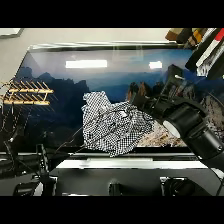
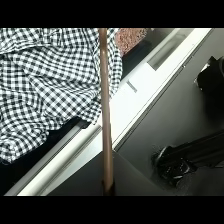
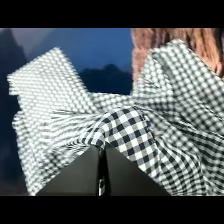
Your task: Fold the clothes and pants, and hang the long-sleeved shirts on hangers.
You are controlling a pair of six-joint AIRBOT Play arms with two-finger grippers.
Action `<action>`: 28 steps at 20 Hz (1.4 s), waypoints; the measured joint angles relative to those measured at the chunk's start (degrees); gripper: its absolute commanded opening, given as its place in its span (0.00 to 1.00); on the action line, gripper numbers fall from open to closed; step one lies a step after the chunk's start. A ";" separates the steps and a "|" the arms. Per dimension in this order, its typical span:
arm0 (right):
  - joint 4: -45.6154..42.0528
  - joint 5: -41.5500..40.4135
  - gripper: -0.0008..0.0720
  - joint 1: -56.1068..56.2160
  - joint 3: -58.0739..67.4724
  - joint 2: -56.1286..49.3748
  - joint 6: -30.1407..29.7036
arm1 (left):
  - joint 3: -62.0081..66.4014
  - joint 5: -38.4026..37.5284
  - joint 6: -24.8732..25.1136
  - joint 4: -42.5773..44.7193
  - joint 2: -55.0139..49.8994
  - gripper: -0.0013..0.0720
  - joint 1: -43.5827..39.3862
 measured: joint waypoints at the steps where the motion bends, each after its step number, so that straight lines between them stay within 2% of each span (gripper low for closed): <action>1: 0.48 0.17 0.05 0.00 1.05 0.00 -0.90 | -0.04 0.13 0.94 -0.13 -1.05 0.03 0.00; 7: 5.27 3.48 0.05 0.00 7.93 0.00 -7.48 | -0.07 1.55 6.56 -1.05 -6.40 0.03 -0.94; 12: 10.01 7.61 0.05 0.00 11.10 -0.07 -11.54 | -0.07 6.29 9.16 -1.88 -8.92 0.03 -5.07; 18: 14.73 8.90 0.05 0.00 11.76 -0.09 -13.40 | -0.07 16.72 9.99 -2.14 -12.22 0.03 -14.19; 28: 20.00 7.69 0.05 0.46 11.82 -0.04 -13.81 | -0.07 39.21 10.16 -2.25 -20.55 0.04 -31.80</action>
